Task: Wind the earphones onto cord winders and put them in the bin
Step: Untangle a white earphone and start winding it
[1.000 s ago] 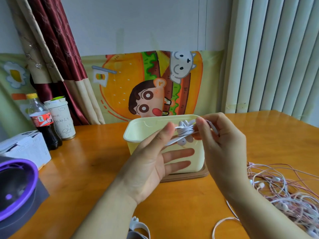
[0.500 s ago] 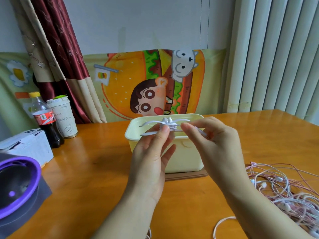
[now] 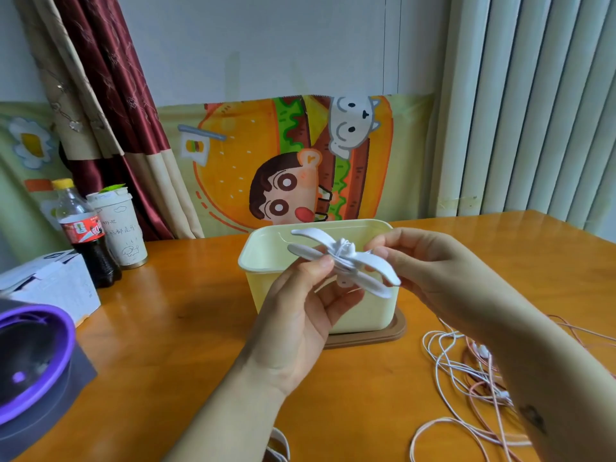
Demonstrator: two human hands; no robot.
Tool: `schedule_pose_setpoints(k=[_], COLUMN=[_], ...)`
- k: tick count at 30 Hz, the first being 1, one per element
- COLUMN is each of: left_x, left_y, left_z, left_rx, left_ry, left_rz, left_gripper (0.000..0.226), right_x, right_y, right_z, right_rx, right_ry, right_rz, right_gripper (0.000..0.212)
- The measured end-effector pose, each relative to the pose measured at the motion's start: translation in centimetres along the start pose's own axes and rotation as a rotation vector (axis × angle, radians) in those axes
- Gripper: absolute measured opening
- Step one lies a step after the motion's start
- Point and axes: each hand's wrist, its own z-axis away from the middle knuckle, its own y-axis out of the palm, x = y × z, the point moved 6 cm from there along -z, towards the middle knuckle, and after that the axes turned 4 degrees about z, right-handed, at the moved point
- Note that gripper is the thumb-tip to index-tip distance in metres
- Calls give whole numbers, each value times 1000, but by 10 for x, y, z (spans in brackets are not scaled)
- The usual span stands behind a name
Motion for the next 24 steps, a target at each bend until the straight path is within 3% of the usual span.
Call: schedule_pose_setpoints(k=[4, 8, 13, 18, 24], left_x=[2, 3, 7, 9, 3], left_y=[-8, -10, -12, -6, -1], left_z=[-2, -3, -4, -5, 1], left_rx=[8, 47, 20, 45, 84], left_ry=[-42, -55, -62, -95, -94], left_rz=[-58, -222, -339, -402, -202], left_gripper=[16, 28, 27, 34, 33], right_x=[18, 31, 40, 41, 39], right_y=[-4, 8, 15, 15, 14], right_z=[4, 9, 12, 12, 12], right_rx=[-114, -171, -230, -206, -202], right_ry=[-66, -162, -274, -303, -277], right_rz=[203, 351, 521, 571, 466], right_gripper=[5, 16, 21, 23, 14])
